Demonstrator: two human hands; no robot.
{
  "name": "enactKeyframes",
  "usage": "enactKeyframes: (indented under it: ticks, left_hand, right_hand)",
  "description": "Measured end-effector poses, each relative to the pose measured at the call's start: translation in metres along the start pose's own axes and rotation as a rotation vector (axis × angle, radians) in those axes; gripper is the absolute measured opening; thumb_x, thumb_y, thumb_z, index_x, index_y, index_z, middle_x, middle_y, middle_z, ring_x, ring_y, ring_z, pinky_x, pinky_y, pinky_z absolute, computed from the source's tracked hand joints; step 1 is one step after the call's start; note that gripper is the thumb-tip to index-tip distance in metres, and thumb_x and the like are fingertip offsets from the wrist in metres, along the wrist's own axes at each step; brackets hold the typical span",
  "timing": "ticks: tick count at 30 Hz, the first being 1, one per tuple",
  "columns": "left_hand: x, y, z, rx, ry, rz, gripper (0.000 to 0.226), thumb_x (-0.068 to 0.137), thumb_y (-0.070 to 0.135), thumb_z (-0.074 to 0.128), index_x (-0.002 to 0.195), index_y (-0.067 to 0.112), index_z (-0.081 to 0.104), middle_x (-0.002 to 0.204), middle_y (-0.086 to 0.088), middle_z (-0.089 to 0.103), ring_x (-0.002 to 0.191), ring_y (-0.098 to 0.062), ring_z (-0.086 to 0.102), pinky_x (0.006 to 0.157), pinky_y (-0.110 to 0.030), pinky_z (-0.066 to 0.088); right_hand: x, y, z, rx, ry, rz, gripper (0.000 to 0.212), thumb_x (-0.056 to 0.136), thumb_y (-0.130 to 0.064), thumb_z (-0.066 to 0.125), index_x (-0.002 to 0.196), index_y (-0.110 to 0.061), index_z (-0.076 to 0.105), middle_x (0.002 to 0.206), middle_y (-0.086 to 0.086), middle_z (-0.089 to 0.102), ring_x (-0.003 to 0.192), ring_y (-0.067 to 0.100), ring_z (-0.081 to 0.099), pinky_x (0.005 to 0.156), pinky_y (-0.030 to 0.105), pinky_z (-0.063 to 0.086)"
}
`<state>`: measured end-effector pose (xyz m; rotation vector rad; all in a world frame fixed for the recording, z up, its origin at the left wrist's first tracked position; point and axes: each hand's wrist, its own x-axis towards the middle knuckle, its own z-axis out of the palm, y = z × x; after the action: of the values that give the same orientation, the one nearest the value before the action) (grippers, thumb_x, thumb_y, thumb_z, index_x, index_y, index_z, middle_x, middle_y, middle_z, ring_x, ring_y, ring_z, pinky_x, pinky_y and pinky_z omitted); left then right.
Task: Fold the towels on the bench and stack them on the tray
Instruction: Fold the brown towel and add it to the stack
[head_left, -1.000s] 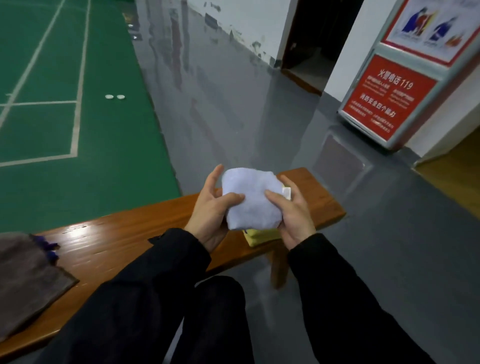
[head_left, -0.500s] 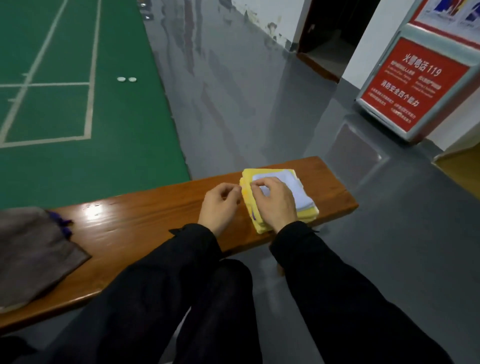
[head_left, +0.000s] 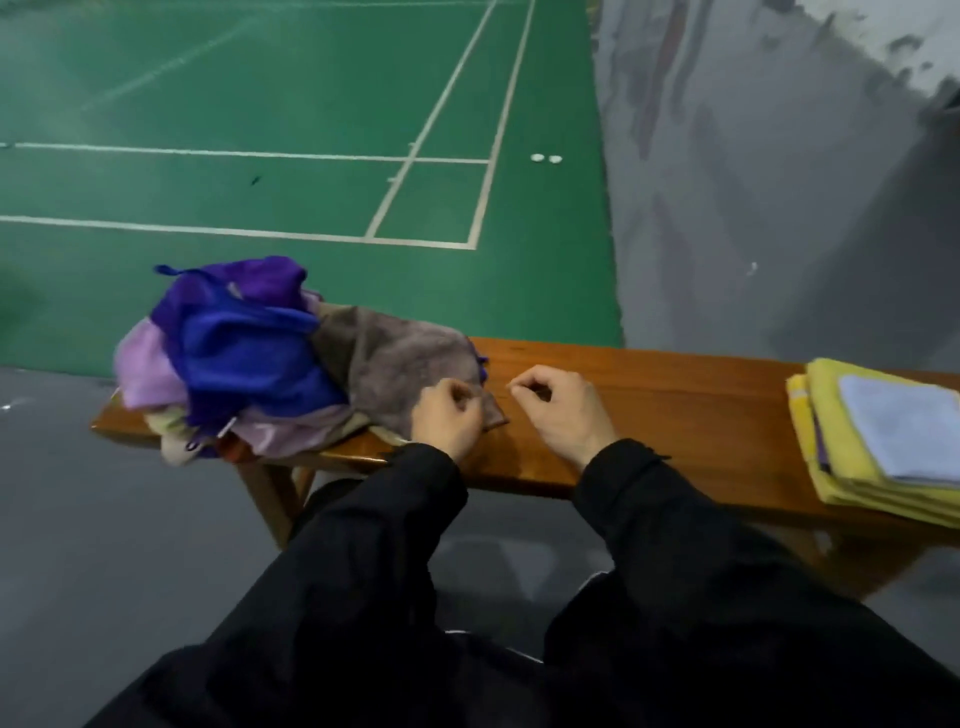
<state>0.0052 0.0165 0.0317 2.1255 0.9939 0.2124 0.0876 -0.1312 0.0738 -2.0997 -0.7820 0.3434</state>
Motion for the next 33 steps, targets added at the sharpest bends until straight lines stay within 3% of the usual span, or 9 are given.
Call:
enactKeyframes:
  ticks: [5, 9, 13, 16, 21, 25, 27, 30, 33]
  left_hand:
    - [0.011, -0.055, -0.026, 0.705, -0.120, 0.205, 0.049, 0.092, 0.049, 0.058, 0.138, 0.032, 0.052, 0.140, -0.003, 0.050, 0.130, -0.031, 0.044, 0.105, -0.048, 0.042]
    - [0.017, -0.067, -0.025, 0.734, 0.003, 0.326, 0.037, 0.101, 0.051, 0.044, 0.129, 0.036, 0.062, 0.133, 0.002, 0.060, 0.120, -0.026, 0.054, 0.098, -0.042, 0.045]
    - [0.019, -0.072, -0.017, 0.849, -0.065, 0.400, 0.072, 0.089, 0.073, 0.044, 0.147, 0.030, 0.043, 0.145, -0.001, 0.051, 0.126, -0.030, 0.050, 0.099, -0.046, 0.043]
    - [0.022, -0.073, -0.017, 0.872, 0.000, 0.451, 0.047, 0.100, 0.045, 0.045, 0.144, 0.029, 0.047, 0.142, 0.000, 0.055, 0.120, -0.028, 0.057, 0.093, -0.042, 0.048]
    - [0.018, -0.057, -0.028, 0.643, 0.156, 0.437, 0.017, 0.095, 0.027, 0.058, 0.111, 0.023, 0.056, 0.112, -0.005, 0.069, 0.101, -0.031, 0.063, 0.082, -0.041, 0.046]
    - [0.009, -0.004, -0.056, -0.182, 0.384, 0.297, 0.016, 0.106, 0.028, 0.045, 0.102, 0.014, 0.052, 0.095, -0.013, 0.065, 0.087, -0.035, 0.063, 0.081, -0.047, 0.052]
    - [0.004, 0.035, -0.079, -0.427, 0.435, 0.347, 0.023, 0.107, 0.033, 0.039, 0.100, 0.014, 0.051, 0.088, -0.004, 0.061, 0.083, -0.025, 0.059, 0.080, -0.048, 0.052]
    - [-0.005, 0.088, -0.112, -0.474, 0.328, 0.602, 0.016, 0.102, 0.028, 0.055, 0.095, 0.014, 0.057, 0.081, 0.007, 0.059, 0.074, -0.009, 0.055, 0.073, -0.036, 0.050]
    - [-0.017, 0.121, -0.122, -0.274, -0.037, 0.799, 0.015, 0.092, 0.028, 0.070, 0.091, 0.014, 0.065, 0.078, 0.008, 0.065, 0.073, 0.000, 0.058, 0.070, -0.023, 0.049]
  right_hand:
    - [-0.003, -0.012, 0.037, -0.045, -0.130, 0.013, 0.011, 0.099, -0.028, 0.064, 0.095, -0.028, 0.073, 0.098, -0.014, 0.072, 0.079, 0.000, 0.060, 0.068, 0.016, 0.041]
    - [-0.007, -0.006, 0.041, -0.071, -0.155, 0.053, 0.011, 0.098, -0.029, 0.064, 0.095, -0.030, 0.075, 0.100, -0.015, 0.073, 0.096, 0.004, 0.063, 0.079, 0.022, 0.043]
    - [-0.009, 0.003, 0.027, -0.096, -0.132, 0.104, 0.011, 0.099, -0.032, 0.064, 0.096, -0.031, 0.074, 0.097, -0.017, 0.071, 0.094, 0.006, 0.064, 0.078, 0.024, 0.047]
    - [-0.013, 0.005, 0.018, -0.094, -0.129, 0.124, 0.011, 0.099, -0.032, 0.063, 0.097, -0.031, 0.074, 0.098, -0.016, 0.071, 0.093, 0.005, 0.063, 0.077, 0.024, 0.045]
    - [-0.020, 0.009, 0.006, -0.085, -0.118, 0.121, 0.011, 0.099, -0.031, 0.063, 0.098, -0.030, 0.074, 0.101, -0.016, 0.072, 0.095, 0.003, 0.063, 0.079, 0.020, 0.044]
    - [-0.021, 0.007, -0.006, 0.024, -0.059, 0.103, 0.014, 0.099, -0.027, 0.065, 0.111, -0.026, 0.073, 0.107, -0.016, 0.071, 0.098, -0.001, 0.063, 0.086, 0.023, 0.050]
    - [-0.021, 0.000, -0.011, 0.162, -0.004, 0.046, 0.034, 0.096, -0.027, 0.071, 0.129, -0.027, 0.063, 0.117, -0.012, 0.067, 0.104, -0.001, 0.062, 0.092, 0.029, 0.055]
    - [-0.017, -0.023, -0.025, 0.383, 0.117, -0.087, 0.086, 0.084, -0.035, 0.082, 0.152, -0.045, 0.030, 0.149, -0.007, 0.047, 0.130, 0.005, 0.052, 0.108, 0.029, 0.046]
    - [-0.009, -0.052, -0.055, 0.457, 0.110, -0.253, 0.112, 0.077, -0.030, 0.086, 0.154, -0.051, 0.009, 0.165, -0.004, 0.028, 0.147, 0.007, 0.036, 0.119, 0.027, 0.032]
